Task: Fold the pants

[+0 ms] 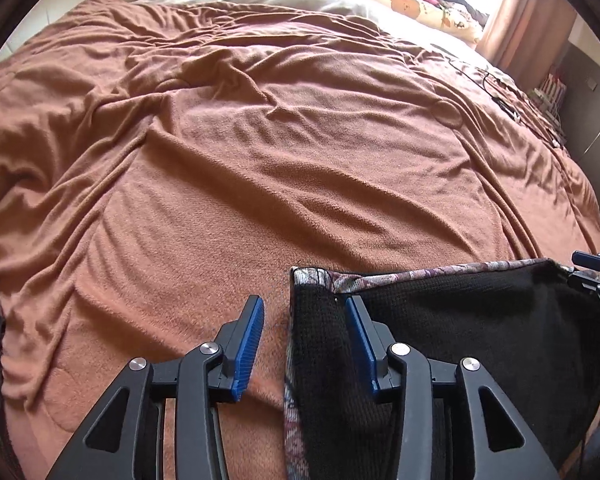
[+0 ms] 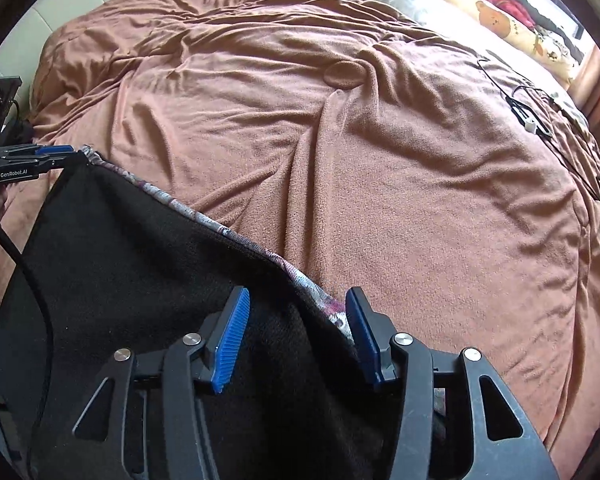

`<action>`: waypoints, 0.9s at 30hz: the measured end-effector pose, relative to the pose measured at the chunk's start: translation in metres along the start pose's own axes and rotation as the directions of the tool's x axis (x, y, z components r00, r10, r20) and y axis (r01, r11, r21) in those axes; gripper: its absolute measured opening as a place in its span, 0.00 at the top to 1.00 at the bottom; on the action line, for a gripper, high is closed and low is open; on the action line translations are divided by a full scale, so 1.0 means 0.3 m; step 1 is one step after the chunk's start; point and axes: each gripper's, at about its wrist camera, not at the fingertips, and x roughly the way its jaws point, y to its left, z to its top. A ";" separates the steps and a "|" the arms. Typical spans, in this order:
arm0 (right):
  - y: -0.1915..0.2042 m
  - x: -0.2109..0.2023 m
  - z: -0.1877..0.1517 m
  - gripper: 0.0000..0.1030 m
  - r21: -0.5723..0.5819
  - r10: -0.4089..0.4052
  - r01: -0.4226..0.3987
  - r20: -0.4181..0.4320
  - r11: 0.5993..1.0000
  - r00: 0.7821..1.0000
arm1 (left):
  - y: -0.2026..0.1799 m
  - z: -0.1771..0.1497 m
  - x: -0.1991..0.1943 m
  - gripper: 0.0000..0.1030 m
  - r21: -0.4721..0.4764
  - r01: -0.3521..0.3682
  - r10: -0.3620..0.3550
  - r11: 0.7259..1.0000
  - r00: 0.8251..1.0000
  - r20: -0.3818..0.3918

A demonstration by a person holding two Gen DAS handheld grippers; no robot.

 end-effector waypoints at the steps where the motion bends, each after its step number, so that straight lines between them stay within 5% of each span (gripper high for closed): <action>1: -0.004 -0.018 -0.011 0.53 0.009 -0.001 0.001 0.007 1.000 1.000 | 0.006 -0.010 -0.024 0.56 -0.005 0.008 -0.008 1.000 1.000 0.004; 17: -0.163 -0.257 -0.209 0.56 0.126 -0.037 0.036 0.005 0.991 0.999 | -0.076 -0.272 -0.331 0.56 -0.034 0.082 -0.080 0.996 0.995 0.061; 27: -0.203 -0.150 -0.235 0.64 0.120 -0.077 0.090 -0.114 0.989 0.991 | -0.172 -0.440 -0.402 0.56 -0.069 0.091 -0.087 0.993 0.995 0.057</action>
